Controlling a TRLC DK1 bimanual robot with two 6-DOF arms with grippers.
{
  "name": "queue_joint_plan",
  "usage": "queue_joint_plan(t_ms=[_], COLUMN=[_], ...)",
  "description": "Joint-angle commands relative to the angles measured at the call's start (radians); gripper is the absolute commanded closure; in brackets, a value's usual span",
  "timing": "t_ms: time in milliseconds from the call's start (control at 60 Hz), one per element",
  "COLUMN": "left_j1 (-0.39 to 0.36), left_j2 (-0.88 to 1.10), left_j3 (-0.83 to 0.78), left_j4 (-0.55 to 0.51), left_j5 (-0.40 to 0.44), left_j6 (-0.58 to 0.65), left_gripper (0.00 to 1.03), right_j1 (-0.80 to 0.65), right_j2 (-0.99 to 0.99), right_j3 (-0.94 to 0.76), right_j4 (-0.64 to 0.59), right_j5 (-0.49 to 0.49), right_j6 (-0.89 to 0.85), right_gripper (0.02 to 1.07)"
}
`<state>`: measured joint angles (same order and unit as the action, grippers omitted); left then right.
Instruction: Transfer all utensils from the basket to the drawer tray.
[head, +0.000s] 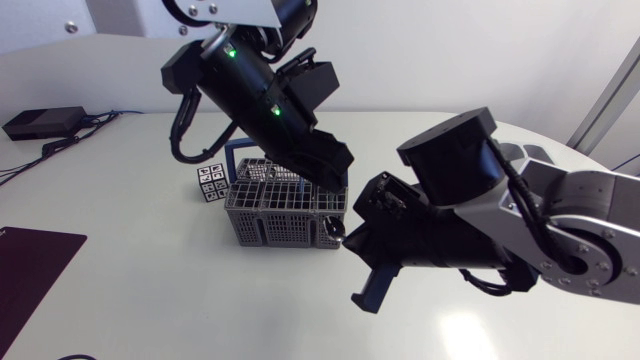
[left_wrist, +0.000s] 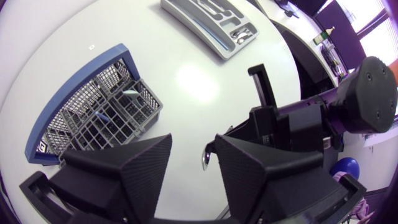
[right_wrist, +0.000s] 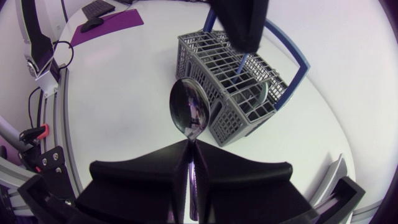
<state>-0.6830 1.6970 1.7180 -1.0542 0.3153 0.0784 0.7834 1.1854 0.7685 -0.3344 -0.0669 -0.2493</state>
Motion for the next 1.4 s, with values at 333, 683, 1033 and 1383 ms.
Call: queue_joint_plan(t_ms=[333,683,1033,1383], left_j1=[0.051,0.053,0.037,0.033], left_j2=[-0.053,-0.048,-0.079,-0.131], left_j3=[-0.060,-0.150,-0.227,-0.339], left_j4=[0.192,0.312,0.382,0.453], left_j5=[-0.033,-0.102,-0.142,-0.156], left_j6=[0.116,0.258,0.386,0.557], left_gripper=[0.41,0.41,0.41,0.41], right_j1=[-0.411,-0.871,-1.164,-1.352], right_j2=[-0.127,-0.018,0.238,0.487], right_j3=[-0.110,-0.052,0.083,0.239], right_j4=[-0.117,-0.242,-0.253,-0.209], right_j5=[-0.238,-0.398,-0.410,-0.300], right_j6=[-0.337,-0.785,-1.140,-1.389], right_gripper=[0.98,0.98,0.98,0.98])
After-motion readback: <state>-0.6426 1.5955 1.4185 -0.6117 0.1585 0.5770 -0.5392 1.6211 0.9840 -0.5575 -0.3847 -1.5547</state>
